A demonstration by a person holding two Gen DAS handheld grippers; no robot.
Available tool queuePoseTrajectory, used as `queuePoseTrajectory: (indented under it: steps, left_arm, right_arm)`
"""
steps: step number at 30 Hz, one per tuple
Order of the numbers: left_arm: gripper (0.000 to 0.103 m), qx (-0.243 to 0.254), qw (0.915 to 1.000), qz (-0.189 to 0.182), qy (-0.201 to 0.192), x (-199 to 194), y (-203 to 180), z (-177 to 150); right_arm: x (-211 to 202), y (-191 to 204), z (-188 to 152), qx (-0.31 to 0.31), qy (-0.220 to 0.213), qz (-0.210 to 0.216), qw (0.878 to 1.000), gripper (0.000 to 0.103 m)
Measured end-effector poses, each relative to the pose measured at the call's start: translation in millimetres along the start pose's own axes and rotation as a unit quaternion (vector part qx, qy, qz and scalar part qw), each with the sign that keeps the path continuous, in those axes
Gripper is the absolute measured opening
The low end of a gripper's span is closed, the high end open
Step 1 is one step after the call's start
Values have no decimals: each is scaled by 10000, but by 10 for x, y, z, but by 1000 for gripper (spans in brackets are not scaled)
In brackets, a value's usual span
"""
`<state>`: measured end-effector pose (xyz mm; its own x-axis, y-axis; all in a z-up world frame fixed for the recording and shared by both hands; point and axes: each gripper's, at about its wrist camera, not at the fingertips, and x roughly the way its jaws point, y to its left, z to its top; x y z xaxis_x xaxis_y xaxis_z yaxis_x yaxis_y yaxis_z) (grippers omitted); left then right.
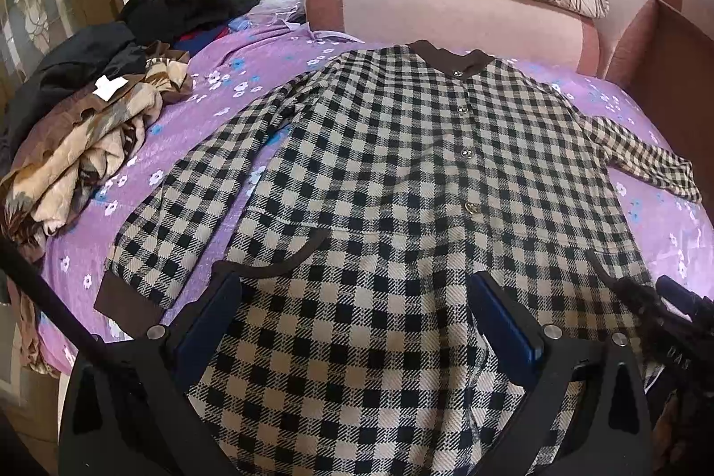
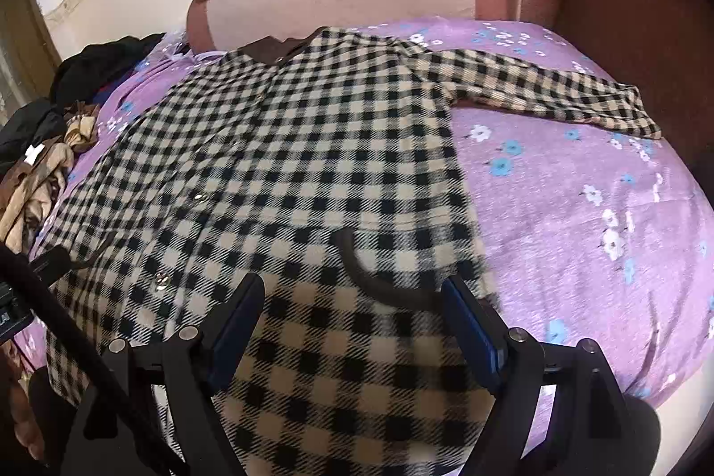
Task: Fold large clothes
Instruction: 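Grasp the brown cuff of the coat sleeve with the right gripper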
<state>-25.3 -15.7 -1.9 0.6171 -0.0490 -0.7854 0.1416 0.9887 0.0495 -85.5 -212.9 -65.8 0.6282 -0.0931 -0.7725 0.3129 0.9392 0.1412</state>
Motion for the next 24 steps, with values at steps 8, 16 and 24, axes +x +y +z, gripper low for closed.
queuePoseTrajectory:
  steps: [8, 16, 24]
  left_arm:
    - [101, 26, 10000, -64, 37, -31, -22, -7]
    - [101, 203, 9998, -17, 75, 28, -150, -25]
    - [101, 159, 9995, 110, 248, 180, -174, 34]
  right_arm:
    - [14, -1136, 307, 1293, -116, -438, 9906, 85]
    - [325, -3069, 629, 3328, -382, -672, 9398, 85]
    - [701, -3678, 1143, 3927, -699, -634, 9148, 86]
